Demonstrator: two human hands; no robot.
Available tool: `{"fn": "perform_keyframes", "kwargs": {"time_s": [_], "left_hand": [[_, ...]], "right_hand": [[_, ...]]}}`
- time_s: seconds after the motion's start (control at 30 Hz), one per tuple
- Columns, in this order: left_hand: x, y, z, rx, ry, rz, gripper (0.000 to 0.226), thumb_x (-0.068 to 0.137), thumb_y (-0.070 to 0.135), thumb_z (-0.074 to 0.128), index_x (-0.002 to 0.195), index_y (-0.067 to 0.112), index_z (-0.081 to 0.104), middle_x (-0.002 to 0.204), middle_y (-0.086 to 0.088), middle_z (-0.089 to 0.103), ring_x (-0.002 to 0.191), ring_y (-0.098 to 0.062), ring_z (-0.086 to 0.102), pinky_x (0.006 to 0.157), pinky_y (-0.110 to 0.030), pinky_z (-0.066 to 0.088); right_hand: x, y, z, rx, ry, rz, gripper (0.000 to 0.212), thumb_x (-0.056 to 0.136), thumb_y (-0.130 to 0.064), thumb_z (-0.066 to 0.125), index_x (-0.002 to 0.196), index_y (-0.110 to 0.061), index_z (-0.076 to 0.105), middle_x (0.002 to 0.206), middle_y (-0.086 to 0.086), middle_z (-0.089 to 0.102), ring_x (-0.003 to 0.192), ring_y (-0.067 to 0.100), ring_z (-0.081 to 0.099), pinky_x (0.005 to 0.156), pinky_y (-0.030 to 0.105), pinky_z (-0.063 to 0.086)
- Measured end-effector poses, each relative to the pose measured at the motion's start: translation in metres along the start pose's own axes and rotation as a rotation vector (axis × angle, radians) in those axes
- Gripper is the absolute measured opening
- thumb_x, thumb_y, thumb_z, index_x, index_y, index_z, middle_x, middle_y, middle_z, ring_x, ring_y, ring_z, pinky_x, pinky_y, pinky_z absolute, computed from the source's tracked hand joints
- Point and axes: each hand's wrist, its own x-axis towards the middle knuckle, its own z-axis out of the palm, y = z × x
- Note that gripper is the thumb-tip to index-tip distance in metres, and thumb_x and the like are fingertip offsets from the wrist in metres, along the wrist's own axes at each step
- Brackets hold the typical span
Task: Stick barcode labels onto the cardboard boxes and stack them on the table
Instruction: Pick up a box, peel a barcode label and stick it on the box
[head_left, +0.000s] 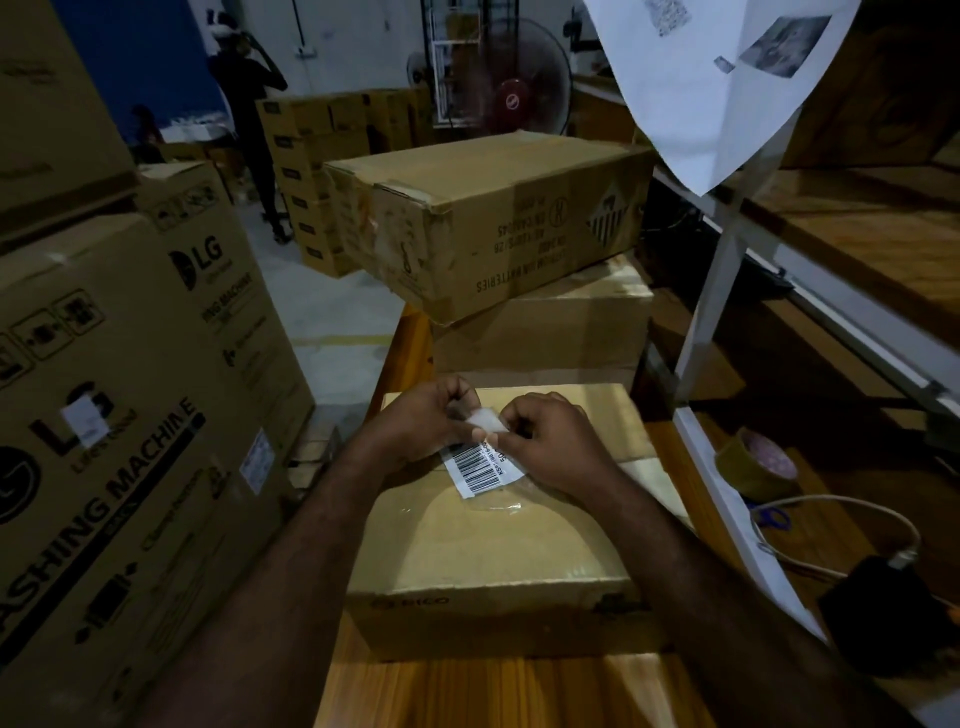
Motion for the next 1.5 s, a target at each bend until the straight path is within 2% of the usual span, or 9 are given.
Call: {"fn": "perform_keyframes", "kwargs": {"time_s": [0.13,0.37,0.57,0.7,0.77,0.9,1.17,1.33,1.5], "left_hand": [[0.001,0.001,-0.004,-0.012,-0.016,-0.001,0.023,0.083,0.002,0.073,0.096,0.014,0.057,0.1,-0.014,0.068,0.092,-0.029,0.071,0.079,-0.044,0.061],[0.002,-0.005,-0.005,-0.109,-0.011,-0.02,0.025,0.081,-0.001,0.073,0.096,0.012,0.059,0.105,-0.021,0.068,0.099,-0.039,0.069,0.088,-0.061,0.054],[-0.001,-0.001,-0.005,-0.048,-0.054,-0.007,0.031,0.084,0.004,0.073,0.111,0.012,0.06,0.108,-0.014,0.068,0.094,-0.026,0.071,0.074,-0.037,0.062],[-0.002,-0.003,-0.01,-0.1,-0.128,-0.04,0.035,0.081,0.006,0.076,0.114,0.012,0.065,0.108,-0.016,0.071,0.094,-0.027,0.073,0.076,-0.038,0.061],[-0.004,0.0,-0.011,-0.049,-0.113,-0.046,0.03,0.084,0.006,0.073,0.113,0.012,0.067,0.103,-0.012,0.074,0.088,-0.022,0.074,0.071,-0.031,0.06],[-0.008,-0.003,-0.011,-0.127,-0.062,-0.012,0.026,0.082,0.001,0.074,0.106,0.005,0.068,0.098,-0.017,0.074,0.09,-0.031,0.072,0.08,-0.043,0.061],[-0.009,-0.004,-0.013,-0.134,-0.012,0.027,0.025,0.08,-0.001,0.074,0.104,0.005,0.069,0.096,-0.016,0.075,0.086,-0.029,0.073,0.077,-0.041,0.061],[-0.012,-0.004,-0.011,-0.171,-0.005,0.036,0.017,0.082,-0.002,0.072,0.094,0.009,0.069,0.09,-0.012,0.075,0.077,-0.022,0.074,0.065,-0.03,0.059],[-0.012,-0.004,-0.012,-0.158,-0.001,0.052,0.017,0.081,-0.001,0.073,0.092,0.011,0.069,0.089,-0.01,0.075,0.073,-0.016,0.074,0.06,-0.024,0.057]], "right_hand": [[0.002,0.0,0.002,0.047,0.016,0.018,0.02,0.071,-0.054,0.063,0.082,-0.036,0.063,0.08,-0.015,0.064,0.084,0.012,0.056,0.08,0.036,0.048],[0.004,0.002,0.001,-0.113,-0.066,-0.027,0.045,0.073,-0.06,0.056,0.097,-0.025,0.071,0.102,-0.014,0.06,0.103,0.013,0.048,0.089,0.034,0.038],[0.001,0.0,0.001,-0.062,-0.072,-0.054,0.024,0.079,-0.05,0.061,0.078,-0.026,0.062,0.082,-0.011,0.06,0.09,0.013,0.05,0.084,0.036,0.038],[-0.002,-0.003,-0.001,0.006,-0.054,-0.058,0.028,0.08,-0.038,0.069,0.062,-0.025,0.052,0.066,-0.008,0.056,0.077,0.017,0.051,0.073,0.038,0.044],[-0.002,-0.003,0.0,0.017,-0.034,-0.07,0.028,0.078,-0.04,0.068,0.063,-0.02,0.056,0.064,-0.004,0.058,0.071,0.018,0.052,0.066,0.04,0.047],[-0.001,-0.002,0.001,0.076,-0.032,-0.019,0.026,0.078,-0.044,0.068,0.062,-0.029,0.054,0.062,-0.006,0.06,0.062,0.012,0.059,0.057,0.04,0.05],[-0.003,-0.005,-0.002,0.291,-0.077,0.113,0.017,0.073,-0.034,0.08,0.083,-0.031,0.066,0.073,-0.003,0.071,0.066,0.011,0.069,0.063,0.041,0.058],[-0.006,-0.009,-0.003,0.156,-0.128,0.1,0.018,0.074,-0.036,0.076,0.065,-0.032,0.062,0.066,-0.01,0.069,0.062,0.005,0.064,0.058,0.03,0.05],[-0.013,-0.013,-0.005,0.009,-0.08,-0.007,0.023,0.08,-0.039,0.069,0.065,-0.031,0.054,0.065,-0.011,0.056,0.067,0.013,0.057,0.059,0.029,0.042]]}}
